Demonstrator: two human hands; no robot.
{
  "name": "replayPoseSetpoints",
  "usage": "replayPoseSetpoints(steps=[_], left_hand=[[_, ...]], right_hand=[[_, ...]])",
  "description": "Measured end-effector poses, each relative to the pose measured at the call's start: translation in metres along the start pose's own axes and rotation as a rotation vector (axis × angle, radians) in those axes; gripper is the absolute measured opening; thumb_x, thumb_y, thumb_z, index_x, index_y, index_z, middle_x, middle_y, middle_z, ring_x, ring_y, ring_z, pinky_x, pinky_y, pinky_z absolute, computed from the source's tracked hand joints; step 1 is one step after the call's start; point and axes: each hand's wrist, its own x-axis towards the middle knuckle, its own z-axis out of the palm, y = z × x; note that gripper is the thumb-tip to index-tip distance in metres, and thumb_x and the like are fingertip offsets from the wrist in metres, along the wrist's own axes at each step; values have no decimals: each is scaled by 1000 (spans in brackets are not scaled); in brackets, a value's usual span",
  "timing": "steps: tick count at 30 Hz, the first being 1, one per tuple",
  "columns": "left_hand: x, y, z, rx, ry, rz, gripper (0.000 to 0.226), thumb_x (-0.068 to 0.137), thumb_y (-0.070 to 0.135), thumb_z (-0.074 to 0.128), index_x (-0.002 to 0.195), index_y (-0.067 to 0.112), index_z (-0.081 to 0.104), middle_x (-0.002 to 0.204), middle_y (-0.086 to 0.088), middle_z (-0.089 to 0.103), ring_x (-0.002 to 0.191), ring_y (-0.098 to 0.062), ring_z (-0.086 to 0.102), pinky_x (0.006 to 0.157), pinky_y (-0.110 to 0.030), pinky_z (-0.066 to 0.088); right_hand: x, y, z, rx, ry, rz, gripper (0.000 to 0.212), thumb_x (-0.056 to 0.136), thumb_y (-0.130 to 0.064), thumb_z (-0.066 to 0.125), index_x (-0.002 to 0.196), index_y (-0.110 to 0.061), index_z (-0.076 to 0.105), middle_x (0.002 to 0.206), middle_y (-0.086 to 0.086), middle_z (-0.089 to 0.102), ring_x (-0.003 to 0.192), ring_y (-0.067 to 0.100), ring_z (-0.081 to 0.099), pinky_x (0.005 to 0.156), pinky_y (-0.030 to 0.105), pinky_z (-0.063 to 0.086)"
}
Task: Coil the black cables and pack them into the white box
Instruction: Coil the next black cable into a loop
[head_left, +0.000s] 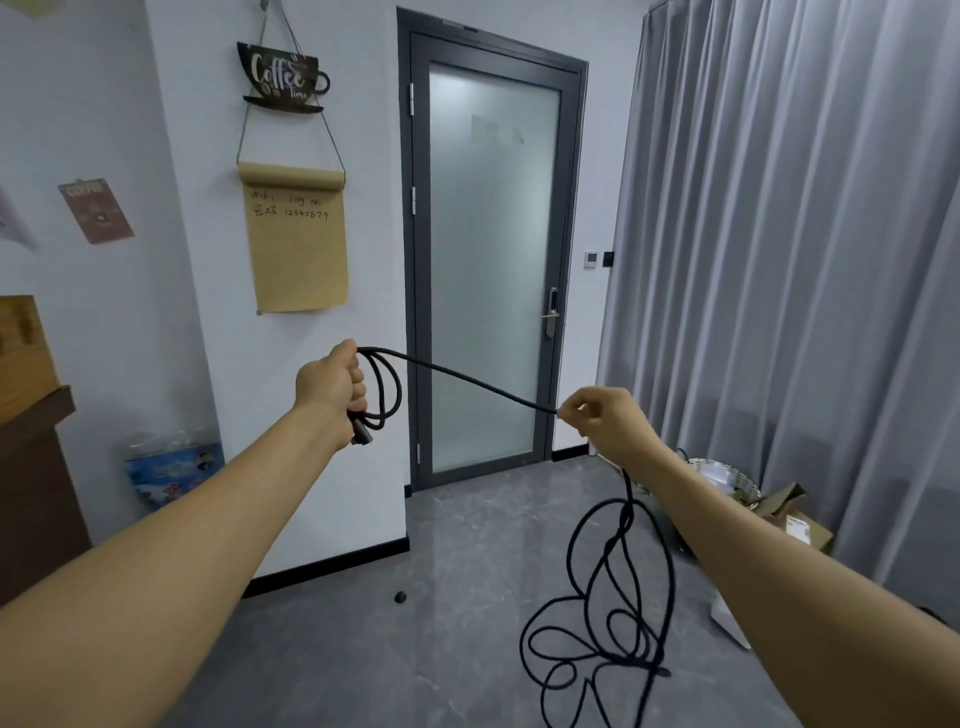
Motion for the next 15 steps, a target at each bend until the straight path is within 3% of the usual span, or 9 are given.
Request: replayPoseSetpoints(steps=[3, 6, 11, 13, 15], left_hand=[[-4, -2, 11, 99, -80, 88, 31, 92, 13, 38, 62, 19, 30, 40, 10, 28, 37, -7, 20, 36, -17, 20], [-12, -7, 26, 298, -207, 213, 33, 97, 15, 31, 65, 19, 27, 55, 3, 26, 43, -8, 21, 43, -20, 23], [-25, -24, 40, 467, -364, 315, 37, 104, 27, 25, 71, 14, 35, 65, -3, 40, 58, -15, 36, 58, -25, 34], [-33, -29, 45, 519, -411, 340, 37, 104, 27, 25, 73, 13, 40, 70, -5, 48, 62, -15, 43, 62, -25, 36], [-43, -33, 50, 587, -451, 367, 38, 104, 28, 26, 74, 13, 44, 74, -5, 52, 63, -13, 46, 64, -25, 36]], right_hand=[[0, -22, 10, -312, -38, -143, 15, 90, -13, 56, 87, -10, 70, 68, -1, 64, 55, 11, 53, 56, 22, 44], [-2, -42, 14, -522, -120, -241, 19, 85, -10, 52, 82, -9, 71, 81, 2, 70, 74, 22, 64, 66, 33, 56], [-5, -69, 10, -462, -270, -347, 17, 89, -18, 59, 88, -10, 73, 87, 1, 72, 79, 15, 64, 77, 33, 54], [-7, -77, 8, -353, -308, -338, 17, 89, -20, 61, 91, -8, 74, 84, 1, 70, 69, 7, 59, 69, 20, 50], [-10, -83, 7, -258, -323, -329, 19, 89, -20, 62, 90, -5, 73, 66, 1, 61, 49, 0, 45, 51, 9, 37]])
